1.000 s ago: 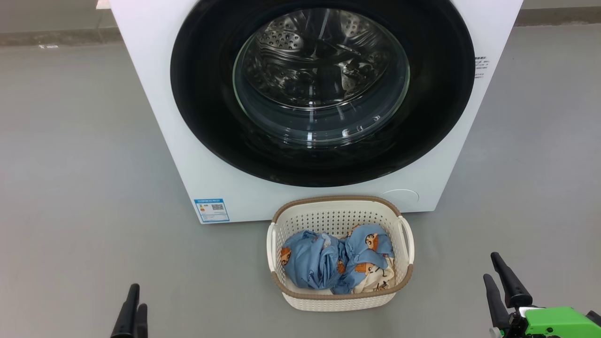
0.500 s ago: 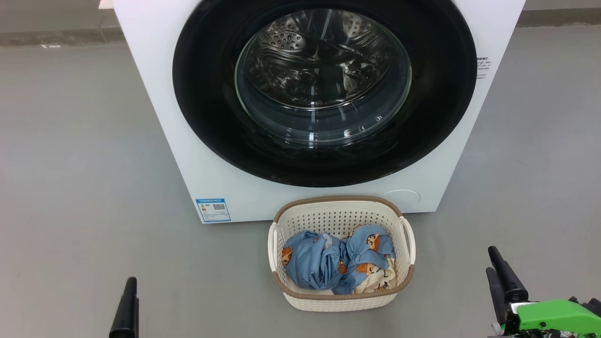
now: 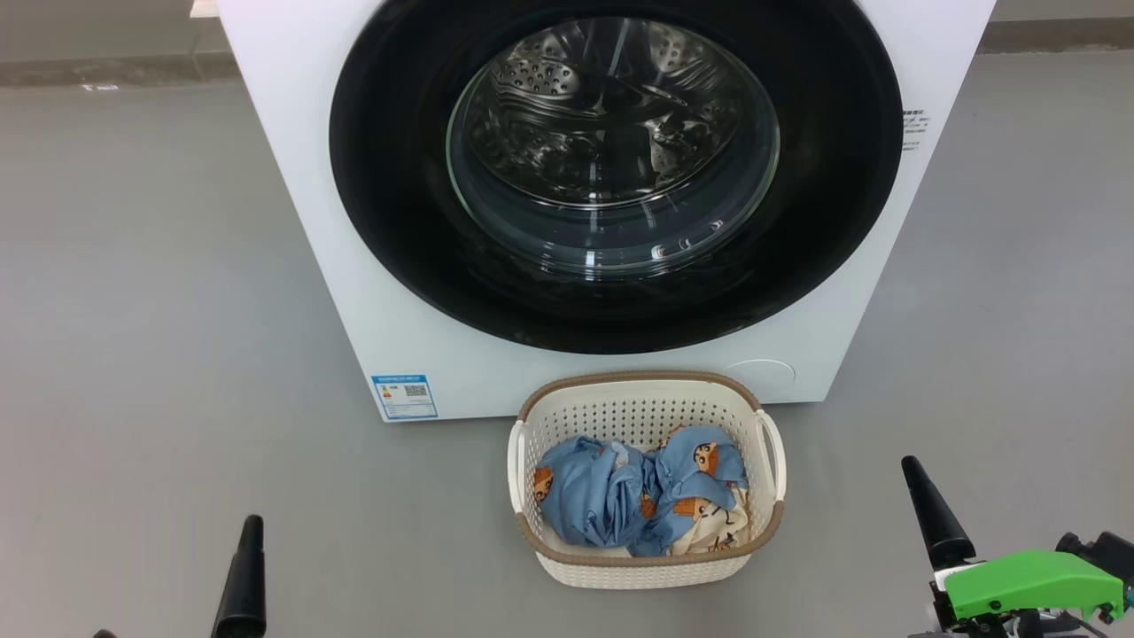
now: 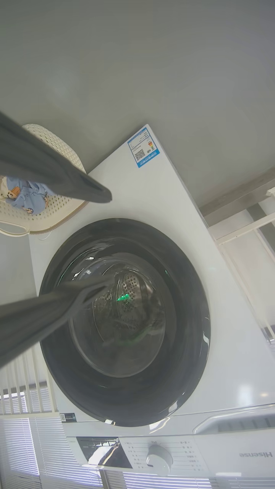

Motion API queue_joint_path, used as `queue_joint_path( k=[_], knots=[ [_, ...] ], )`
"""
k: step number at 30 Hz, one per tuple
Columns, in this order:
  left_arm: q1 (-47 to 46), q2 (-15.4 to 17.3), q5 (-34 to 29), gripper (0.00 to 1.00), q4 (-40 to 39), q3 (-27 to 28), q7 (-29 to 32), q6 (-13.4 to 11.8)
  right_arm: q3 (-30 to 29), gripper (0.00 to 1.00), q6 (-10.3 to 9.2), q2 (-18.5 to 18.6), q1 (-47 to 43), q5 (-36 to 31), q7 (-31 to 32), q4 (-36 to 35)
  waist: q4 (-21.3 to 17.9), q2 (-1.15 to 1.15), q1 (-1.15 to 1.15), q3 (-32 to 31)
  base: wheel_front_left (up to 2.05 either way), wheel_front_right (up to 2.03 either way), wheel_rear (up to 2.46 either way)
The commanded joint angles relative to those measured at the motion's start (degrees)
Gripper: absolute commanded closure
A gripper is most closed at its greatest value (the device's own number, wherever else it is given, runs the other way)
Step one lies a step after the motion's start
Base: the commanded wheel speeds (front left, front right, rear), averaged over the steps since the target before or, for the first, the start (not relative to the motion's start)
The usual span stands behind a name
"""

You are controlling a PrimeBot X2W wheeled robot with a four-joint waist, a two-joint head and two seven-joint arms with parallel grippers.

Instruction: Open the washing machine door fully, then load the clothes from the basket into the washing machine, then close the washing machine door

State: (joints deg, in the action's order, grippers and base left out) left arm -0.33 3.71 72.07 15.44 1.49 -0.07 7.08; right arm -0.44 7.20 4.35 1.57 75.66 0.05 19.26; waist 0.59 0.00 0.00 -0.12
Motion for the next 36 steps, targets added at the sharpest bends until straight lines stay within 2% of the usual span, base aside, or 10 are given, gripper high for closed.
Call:
queue_joint_path(
  k=[1,21,36],
  knots=[
    [-1.12,1.18,-2.26,0.00,-2.00,0.42,-0.64,0.19,0.83,0.00,0.10,1.24,3.04,-2.36,-0.80,-1.26,0.04,0.00,0.00,0.00,0.00,0.00,0.00],
    [-1.18,2.76,-20.46,0.00,-2.30,-0.29,-4.02,0.23,3.81,0.00,0.14,2.57,4.17,-17.20,-4.17,-0.16,0.26,0.00,0.00,-0.14,0.00,0.00,0.00],
    [-1.21,3.46,-30.75,0.00,-3.05,-0.65,-6.54,0.27,6.33,0.00,0.18,3.66,4.98,-26.45,-6.69,0.16,0.34,0.00,0.00,-0.30,0.00,0.00,0.00]
  ],
)
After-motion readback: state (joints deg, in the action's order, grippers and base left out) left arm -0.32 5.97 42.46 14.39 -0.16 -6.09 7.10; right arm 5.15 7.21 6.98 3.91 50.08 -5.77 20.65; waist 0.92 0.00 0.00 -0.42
